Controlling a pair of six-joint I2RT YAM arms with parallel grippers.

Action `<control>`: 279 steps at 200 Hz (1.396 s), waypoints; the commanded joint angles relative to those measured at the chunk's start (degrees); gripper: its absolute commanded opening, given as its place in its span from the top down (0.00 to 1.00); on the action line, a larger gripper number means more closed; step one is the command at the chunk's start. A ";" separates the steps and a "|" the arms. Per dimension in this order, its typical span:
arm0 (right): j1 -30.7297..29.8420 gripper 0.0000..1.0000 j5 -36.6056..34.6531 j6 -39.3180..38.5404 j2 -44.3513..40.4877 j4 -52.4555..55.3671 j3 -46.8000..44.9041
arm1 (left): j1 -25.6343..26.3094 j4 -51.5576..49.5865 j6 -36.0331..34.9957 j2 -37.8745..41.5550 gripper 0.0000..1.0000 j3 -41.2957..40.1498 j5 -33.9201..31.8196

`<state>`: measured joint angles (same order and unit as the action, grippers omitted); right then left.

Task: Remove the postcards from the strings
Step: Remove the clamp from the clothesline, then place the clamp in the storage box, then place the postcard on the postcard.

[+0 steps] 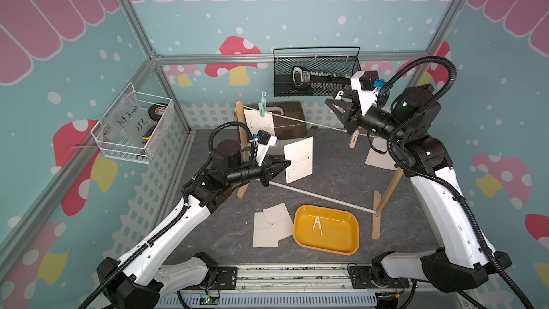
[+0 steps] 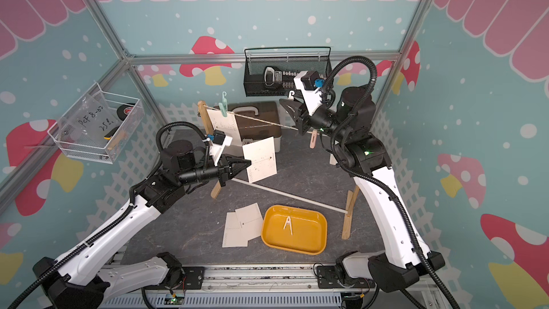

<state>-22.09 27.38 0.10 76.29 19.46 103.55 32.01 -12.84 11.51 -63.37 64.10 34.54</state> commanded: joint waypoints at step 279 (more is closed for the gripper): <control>-22.56 1.00 -20.98 24.60 -11.65 12.77 -62.94 | -2.55 -57.03 2.77 -8.87 1.00 2.66 -16.88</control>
<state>-44.12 7.73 20.73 65.36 34.22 43.92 30.74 -66.02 18.72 -70.89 65.04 19.57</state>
